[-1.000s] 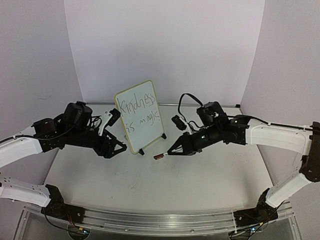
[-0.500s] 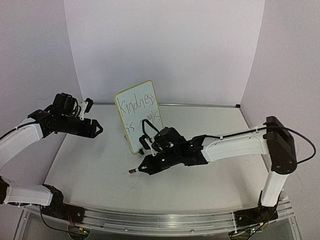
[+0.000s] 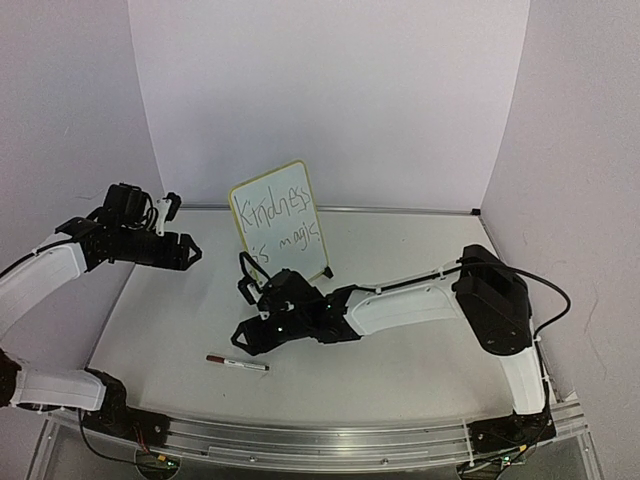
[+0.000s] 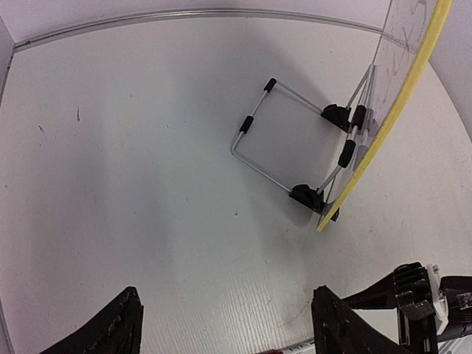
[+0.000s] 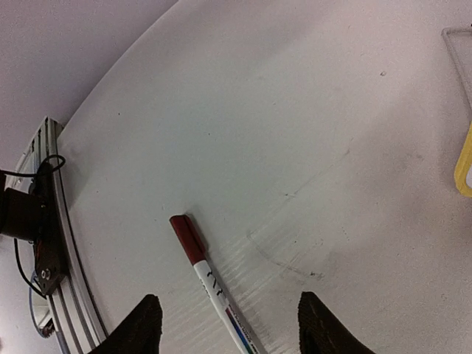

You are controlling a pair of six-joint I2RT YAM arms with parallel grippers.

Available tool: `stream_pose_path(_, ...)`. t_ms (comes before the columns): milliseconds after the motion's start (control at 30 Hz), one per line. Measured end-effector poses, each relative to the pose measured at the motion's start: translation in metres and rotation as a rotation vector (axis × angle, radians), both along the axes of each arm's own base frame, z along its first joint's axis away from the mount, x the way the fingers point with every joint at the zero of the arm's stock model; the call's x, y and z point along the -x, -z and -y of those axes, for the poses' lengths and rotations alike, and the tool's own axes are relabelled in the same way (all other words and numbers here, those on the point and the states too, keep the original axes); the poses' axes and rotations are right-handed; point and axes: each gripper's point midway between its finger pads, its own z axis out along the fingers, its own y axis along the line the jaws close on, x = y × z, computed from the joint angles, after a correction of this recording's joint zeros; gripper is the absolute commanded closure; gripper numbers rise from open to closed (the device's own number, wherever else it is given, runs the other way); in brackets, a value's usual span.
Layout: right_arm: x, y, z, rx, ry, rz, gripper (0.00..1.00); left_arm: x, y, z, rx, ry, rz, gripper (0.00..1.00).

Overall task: Write a sentence on the whiteboard
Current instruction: Put down the pen cap at the center of the board, then reset both arms

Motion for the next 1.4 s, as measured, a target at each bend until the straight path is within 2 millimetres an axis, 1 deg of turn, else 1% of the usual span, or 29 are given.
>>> stream_pose_path(100,-0.01,0.002,0.006,0.031,0.034,0.049,0.13,-0.005,0.004,-0.006,0.01,-0.021,-0.014,0.21)
stream_pose_path(200,-0.019,0.004,0.023,0.08,0.069,0.086,0.03,-0.01,0.007,-0.015,0.021,-0.052,-0.03,0.2)
stream_pose_path(300,-0.028,0.0,0.055,0.122,0.116,0.098,0.02,-0.015,0.01,-0.027,0.037,-0.094,-0.047,0.18)
stream_pose_path(400,-0.048,-0.016,0.096,0.139,0.189,0.106,0.02,-0.022,0.013,-0.043,0.045,-0.149,-0.057,0.16)
stream_pose_path(467,-0.067,-0.027,0.127,0.134,0.25,0.103,0.02,-0.026,0.014,-0.054,0.05,-0.188,-0.058,0.15)
stream_pose_path(500,-0.079,-0.031,0.146,0.134,0.29,0.101,0.02,-0.027,0.014,-0.061,0.052,-0.209,-0.058,0.15)
stream_pose_path(533,-0.093,-0.034,0.169,0.138,0.336,0.095,0.02,-0.029,0.013,-0.067,0.055,-0.232,-0.055,0.14)
stream_pose_path(600,-0.113,-0.036,0.204,0.149,0.408,0.087,0.02,-0.032,0.012,-0.076,0.053,-0.265,-0.049,0.12)
stream_pose_path(700,-0.144,-0.036,0.264,0.175,0.521,0.067,0.02,-0.033,0.01,-0.086,0.028,-0.3,-0.029,0.11)
stream_pose_path(800,-0.165,-0.035,0.325,0.2,0.619,0.042,0.02,-0.031,0.003,-0.095,-0.011,-0.322,0.012,0.1)
stream_pose_path(900,-0.178,-0.045,0.381,0.202,0.718,0.04,0.02,-0.027,-0.006,-0.103,-0.043,-0.349,0.055,0.1)
stream_pose_path(1000,-0.183,-0.066,0.43,0.188,0.811,0.078,0.02,-0.025,-0.015,-0.11,-0.07,-0.371,0.101,0.09)
stream_pose_path(1067,-0.179,-0.084,0.452,0.177,0.856,0.13,0.02,-0.023,-0.02,-0.112,-0.076,-0.379,0.127,0.09)
stream_pose_path(1133,-0.168,-0.106,0.464,0.155,0.879,0.21,0.02,-0.021,-0.023,-0.114,-0.083,-0.383,0.144,0.08)
stream_pose_path(1200,-0.155,-0.125,0.471,0.125,0.89,0.294,0.02,-0.02,-0.024,-0.115,-0.092,-0.381,0.155,0.07)
stream_pose_path(1267,-0.143,-0.141,0.477,0.094,0.904,0.37,0.02,-0.019,-0.025,-0.115,-0.094,-0.379,0.166,0.06)
stream_pose_path(1333,-0.132,-0.152,0.483,0.071,0.921,0.436,0.02,-0.018,-0.025,-0.115,-0.092,-0.378,0.173,0.05)
stream_pose_path(1400,-0.124,-0.157,0.489,0.064,0.942,0.48,0.02,-0.016,-0.026,-0.115,-0.092,-0.376,0.181,0.05)
